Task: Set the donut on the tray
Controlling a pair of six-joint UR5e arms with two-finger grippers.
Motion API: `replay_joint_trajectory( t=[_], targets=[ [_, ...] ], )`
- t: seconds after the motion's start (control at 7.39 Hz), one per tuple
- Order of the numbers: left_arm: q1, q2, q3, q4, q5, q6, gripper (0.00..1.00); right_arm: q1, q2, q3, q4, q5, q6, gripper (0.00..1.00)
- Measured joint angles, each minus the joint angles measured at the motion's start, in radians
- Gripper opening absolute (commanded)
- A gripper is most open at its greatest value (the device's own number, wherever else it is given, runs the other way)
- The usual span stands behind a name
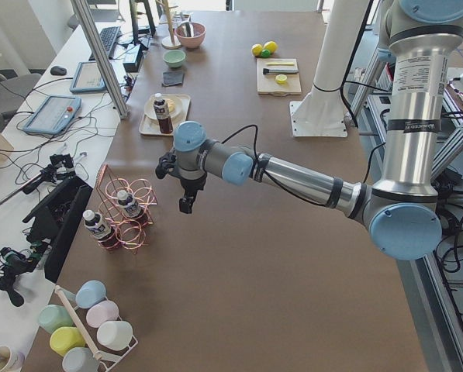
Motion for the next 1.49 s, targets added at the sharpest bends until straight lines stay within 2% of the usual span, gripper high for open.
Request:
replay_joint_trajectory(
  t=[0.27,0.41,0.54,0.95,1.49],
  targets=[
    [-0.134,0.004,0.152,0.000,-0.002,0.191,0.99,0.144,0.026,-0.005,-0.252,-0.068,-0.383,1.00],
    [-0.180,0.002,0.237,0.000,0.003,0.258,0.99,0.180,0.041,-0.007,-0.348,-0.086,-0.477,1.00],
    [-0.205,0.005,0.301,-0.001,0.008,0.292,0.99,0.195,0.043,-0.016,-0.392,-0.091,-0.511,1.00],
    [-0.227,0.022,0.345,-0.003,0.007,0.311,0.99,0.201,0.043,-0.064,-0.413,-0.081,-0.526,1.00],
    [-0.236,0.000,0.302,0.168,0.010,0.285,0.99,0.201,0.044,-0.068,-0.415,-0.079,-0.526,1.00]
  ],
)
